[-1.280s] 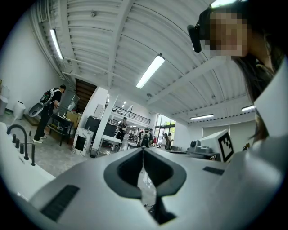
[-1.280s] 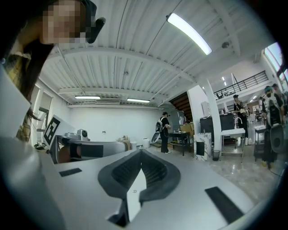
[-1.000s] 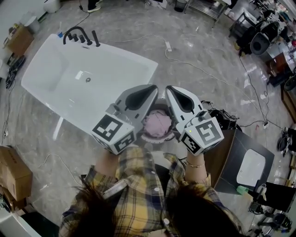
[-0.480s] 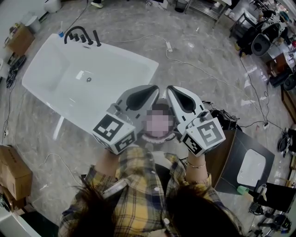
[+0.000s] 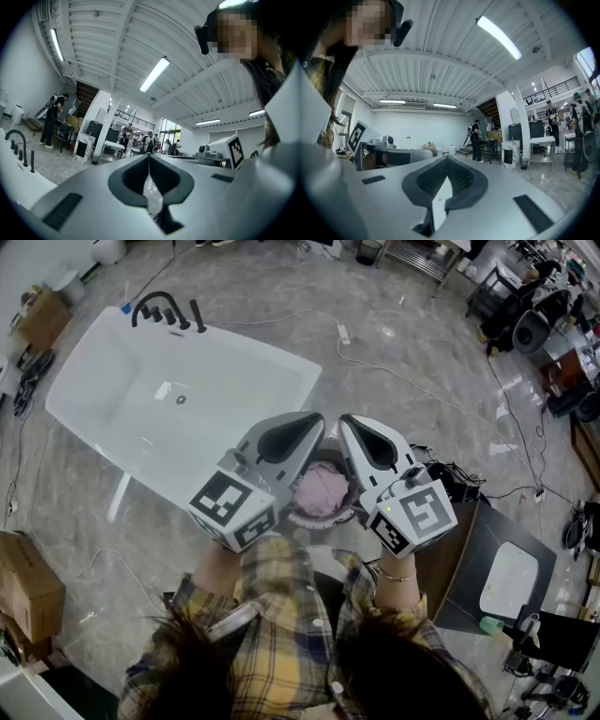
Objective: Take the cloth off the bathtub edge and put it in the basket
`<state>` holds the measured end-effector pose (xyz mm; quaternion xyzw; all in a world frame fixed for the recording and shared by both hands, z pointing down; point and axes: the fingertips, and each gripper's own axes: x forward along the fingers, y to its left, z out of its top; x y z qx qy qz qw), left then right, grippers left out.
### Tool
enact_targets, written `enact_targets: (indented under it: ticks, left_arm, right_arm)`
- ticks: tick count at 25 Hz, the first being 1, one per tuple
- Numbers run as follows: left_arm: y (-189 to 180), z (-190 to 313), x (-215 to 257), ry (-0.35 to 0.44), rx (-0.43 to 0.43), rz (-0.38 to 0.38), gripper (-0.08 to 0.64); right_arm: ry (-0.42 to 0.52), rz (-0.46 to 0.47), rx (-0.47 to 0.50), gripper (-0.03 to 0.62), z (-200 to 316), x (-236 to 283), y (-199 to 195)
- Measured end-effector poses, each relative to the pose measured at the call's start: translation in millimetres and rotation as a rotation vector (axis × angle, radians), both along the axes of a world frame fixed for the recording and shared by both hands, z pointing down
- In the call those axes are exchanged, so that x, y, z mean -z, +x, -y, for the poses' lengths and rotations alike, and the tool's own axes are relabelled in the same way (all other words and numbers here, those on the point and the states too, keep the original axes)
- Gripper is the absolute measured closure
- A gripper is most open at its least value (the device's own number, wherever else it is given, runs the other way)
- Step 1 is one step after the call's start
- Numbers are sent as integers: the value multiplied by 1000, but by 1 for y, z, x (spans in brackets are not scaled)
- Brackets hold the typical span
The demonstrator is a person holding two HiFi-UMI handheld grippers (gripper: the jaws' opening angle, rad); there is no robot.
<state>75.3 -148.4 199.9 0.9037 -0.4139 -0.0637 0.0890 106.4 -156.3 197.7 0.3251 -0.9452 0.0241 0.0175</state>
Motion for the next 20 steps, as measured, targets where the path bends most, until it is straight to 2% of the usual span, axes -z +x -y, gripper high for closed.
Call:
enact_targets:
  ticks: [13,20]
  left_arm:
    - [4,-1,1,11,3,4,538]
    - [4,12,23,81,-9,52,538]
  right_arm:
    - [2,5,-10,577,-3,0,11]
    - [36,22,-51,577,6,12,23]
